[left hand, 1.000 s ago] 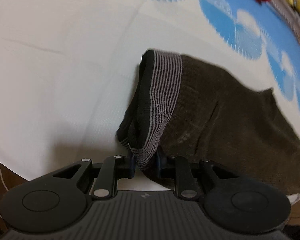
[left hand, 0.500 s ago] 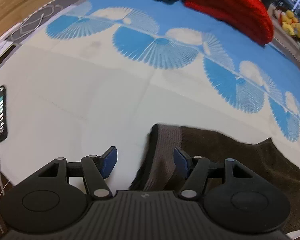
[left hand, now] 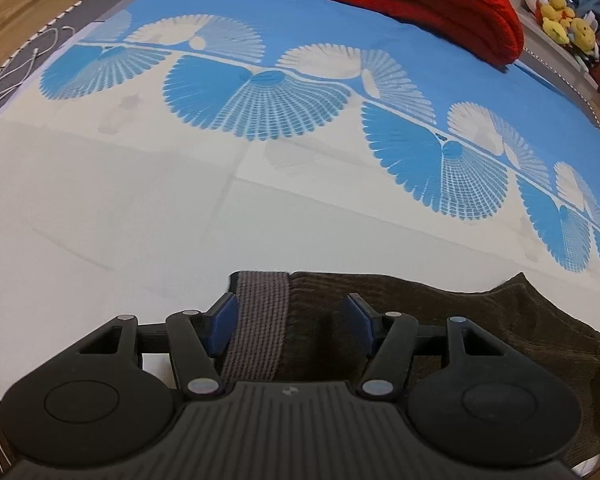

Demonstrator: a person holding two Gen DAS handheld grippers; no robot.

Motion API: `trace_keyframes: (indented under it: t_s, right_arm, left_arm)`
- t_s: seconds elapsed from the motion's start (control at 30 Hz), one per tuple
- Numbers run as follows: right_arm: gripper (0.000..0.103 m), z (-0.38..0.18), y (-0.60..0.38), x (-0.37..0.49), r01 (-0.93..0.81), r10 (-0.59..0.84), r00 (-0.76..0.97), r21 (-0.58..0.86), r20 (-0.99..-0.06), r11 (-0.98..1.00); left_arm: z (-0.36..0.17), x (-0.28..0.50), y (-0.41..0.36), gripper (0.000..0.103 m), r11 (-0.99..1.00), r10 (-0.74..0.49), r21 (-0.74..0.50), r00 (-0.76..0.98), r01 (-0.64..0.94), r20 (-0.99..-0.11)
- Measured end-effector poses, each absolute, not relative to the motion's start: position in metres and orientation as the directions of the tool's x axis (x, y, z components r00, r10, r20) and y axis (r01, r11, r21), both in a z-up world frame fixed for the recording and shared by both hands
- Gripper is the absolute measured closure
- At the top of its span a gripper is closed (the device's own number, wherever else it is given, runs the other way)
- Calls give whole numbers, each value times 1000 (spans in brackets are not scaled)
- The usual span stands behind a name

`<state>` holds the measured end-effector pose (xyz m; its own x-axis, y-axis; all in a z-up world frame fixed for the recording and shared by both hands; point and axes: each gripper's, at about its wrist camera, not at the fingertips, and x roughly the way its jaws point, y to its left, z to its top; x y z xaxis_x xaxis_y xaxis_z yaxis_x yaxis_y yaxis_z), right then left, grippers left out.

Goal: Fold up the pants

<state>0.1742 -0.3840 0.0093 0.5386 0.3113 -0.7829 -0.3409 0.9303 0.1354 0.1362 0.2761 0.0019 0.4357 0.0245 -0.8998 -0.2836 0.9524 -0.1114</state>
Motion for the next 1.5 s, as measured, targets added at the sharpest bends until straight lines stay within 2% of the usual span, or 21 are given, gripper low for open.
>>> trace_keyframes:
  t_s: [0.1,0.2,0.33,0.4,0.43,0.47,0.53,0.63,0.73,0.83,0.97,1.0,1.07,1.1,1.2,1.27,1.37,1.43,1.5]
  right_arm:
    - [61,-5,-349,183,-473,299,495,35,-816,880]
    - [61,-20,-335,188,-543,270,442,-16,-855,839]
    - [62,-28,-334,185,-609,257,439,-75,-861,790]
    - [82,-24,-335,185,-631,280,420,-56,-863,773]
    - [96,-26,-334,189,-637,297,404,-33,-865,770]
    - [100,-23,-334,189,-642,300,408,-37,-862,766]
    - [101,-13,-336,190,-655,330,437,-45,-837,755]
    - [103,3,-352,202,-565,357,539,-13,-763,825]
    - [103,-9,-353,205,-450,174,628,-171,-759,877]
    - [103,-17,-361,203,-450,152,569,-150,-808,880]
    - [99,-1,-393,194,-380,167,606,-99,-777,920]
    - [99,0,-406,194,-340,155,609,-79,-778,937]
    - [99,-6,-432,192,-285,150,581,-27,-800,958]
    - [99,-13,-445,191,-261,137,562,-17,-815,965]
    - [99,-37,-481,184,-141,-44,536,-140,-843,980]
    - [99,-32,-510,175,-18,-134,592,-179,-795,984]
    - [88,-17,-565,158,252,-308,638,-186,-706,950]
    - [77,-15,-605,143,413,-359,621,-99,-697,905]
    - [62,-20,-640,128,517,-348,609,24,-713,856]
  left_arm:
    - [-1,141,274,37,958,21,-103,423,-268,-906]
    - [-5,142,273,37,964,22,-91,415,-250,-909]
    - [-8,143,272,37,970,18,-83,413,-227,-911]
    - [-8,144,271,37,972,12,-86,415,-217,-910]
    - [-7,145,270,37,973,10,-87,417,-213,-909]
    - [-6,145,268,37,974,6,-90,422,-206,-907]
    - [-4,146,264,37,976,-9,-103,434,-192,-901]
    - [-3,148,256,37,981,-29,-111,440,-160,-898]
    - [-10,148,245,37,989,-47,-100,416,-108,-908]
    - [-20,145,240,39,995,-40,-73,387,-70,-921]
    - [-33,140,246,46,995,-66,-88,354,-46,-933]
    - [-39,139,248,49,996,-65,-83,337,-39,-939]
    - [-55,138,251,62,999,-7,-20,276,-44,-961]
    - [-60,138,251,62,999,34,24,259,-42,-965]
    - [-57,141,249,62,998,48,34,257,-59,-965]
    - [-51,143,245,61,996,61,43,264,-77,-963]
    - [-37,147,235,59,996,74,53,306,-77,-949]
    - [-29,150,230,57,996,66,41,326,-85,-943]
    - [-24,155,222,56,996,60,35,339,-80,-939]
